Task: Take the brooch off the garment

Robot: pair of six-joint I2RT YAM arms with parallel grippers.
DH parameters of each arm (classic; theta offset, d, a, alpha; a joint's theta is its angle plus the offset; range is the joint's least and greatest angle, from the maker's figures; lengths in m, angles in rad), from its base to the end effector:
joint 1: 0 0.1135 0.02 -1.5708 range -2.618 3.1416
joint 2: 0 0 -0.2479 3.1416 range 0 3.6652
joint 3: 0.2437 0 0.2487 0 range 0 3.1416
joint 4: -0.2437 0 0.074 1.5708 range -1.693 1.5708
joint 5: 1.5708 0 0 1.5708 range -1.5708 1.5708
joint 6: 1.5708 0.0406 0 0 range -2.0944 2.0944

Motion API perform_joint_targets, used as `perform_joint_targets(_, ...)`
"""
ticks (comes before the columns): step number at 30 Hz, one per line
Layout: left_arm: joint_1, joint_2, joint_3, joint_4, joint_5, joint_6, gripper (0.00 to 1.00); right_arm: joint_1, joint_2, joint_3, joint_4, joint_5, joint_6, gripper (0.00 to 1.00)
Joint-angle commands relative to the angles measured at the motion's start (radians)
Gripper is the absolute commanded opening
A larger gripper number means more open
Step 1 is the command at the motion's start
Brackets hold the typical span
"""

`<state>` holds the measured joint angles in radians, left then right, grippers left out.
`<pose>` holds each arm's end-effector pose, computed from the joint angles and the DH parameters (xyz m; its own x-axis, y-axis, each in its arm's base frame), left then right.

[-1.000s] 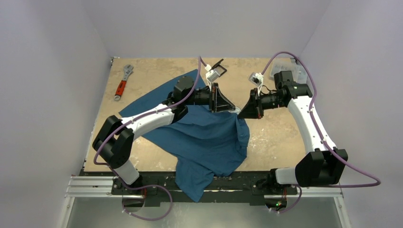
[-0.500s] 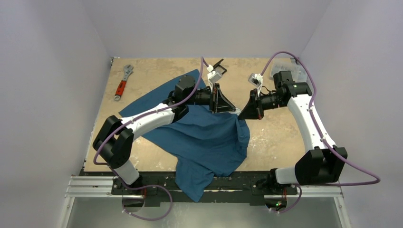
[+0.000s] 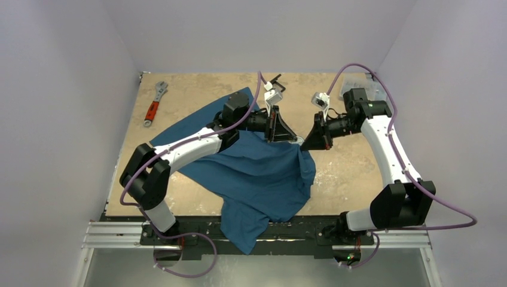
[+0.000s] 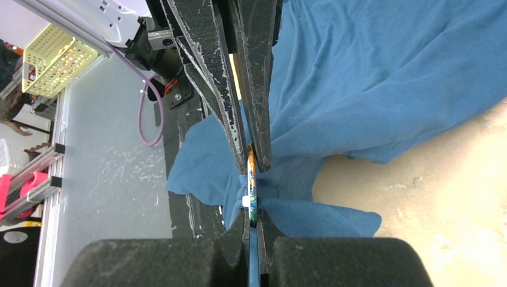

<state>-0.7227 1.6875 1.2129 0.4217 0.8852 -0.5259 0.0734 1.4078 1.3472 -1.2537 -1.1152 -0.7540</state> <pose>0.2721 -0.2819 0.2975 -0.5355 0.0485 -0.8431 0.8437 -0.0139 -0.5367 0.2443 0.0545 0.3145 -0.5256 -0.3407 -0.7796 -0.8495 0.2592 0.4595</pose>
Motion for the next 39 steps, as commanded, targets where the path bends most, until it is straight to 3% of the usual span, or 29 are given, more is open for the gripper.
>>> perform_joint_targets(1, -0.005, 0.008, 0.044, -0.007, 0.018, 0.045, 0.00, 0.006, -0.003, 0.054, -0.023, -0.042, -0.031, 0.00)
perform_joint_targets(5, 0.007, 0.007, 0.020, 0.074, 0.024, -0.030, 0.00, -0.004, -0.009, 0.076, -0.048, -0.020, -0.035, 0.39)
perform_joint_targets(8, 0.010, 0.006, 0.012, 0.097, 0.024, -0.048, 0.00, -0.006, -0.028, 0.072, -0.053, 0.004, -0.044, 0.45)
perform_joint_targets(11, 0.011, 0.014, 0.010, 0.128, 0.031, -0.070, 0.00, -0.008, -0.039, 0.065, -0.038, 0.010, -0.036, 0.43)
perform_joint_targets(18, 0.011, 0.018, 0.016, 0.139, 0.043, -0.078, 0.00, -0.015, -0.029, 0.067, -0.045, -0.001, -0.051, 0.20)
perform_joint_targets(22, 0.010, 0.020, 0.013, 0.138, 0.048, -0.075, 0.00, -0.014, -0.022, 0.089, -0.058, -0.012, -0.059, 0.21)
perform_joint_targets(30, 0.011, 0.024, 0.011, 0.147, 0.055, -0.078, 0.00, -0.015, -0.015, 0.118, -0.063, 0.021, -0.048, 0.34)
perform_joint_targets(39, 0.009, 0.019, 0.004, 0.153, 0.060, -0.081, 0.00, -0.018, -0.006, 0.117, -0.063, 0.001, -0.058, 0.15)
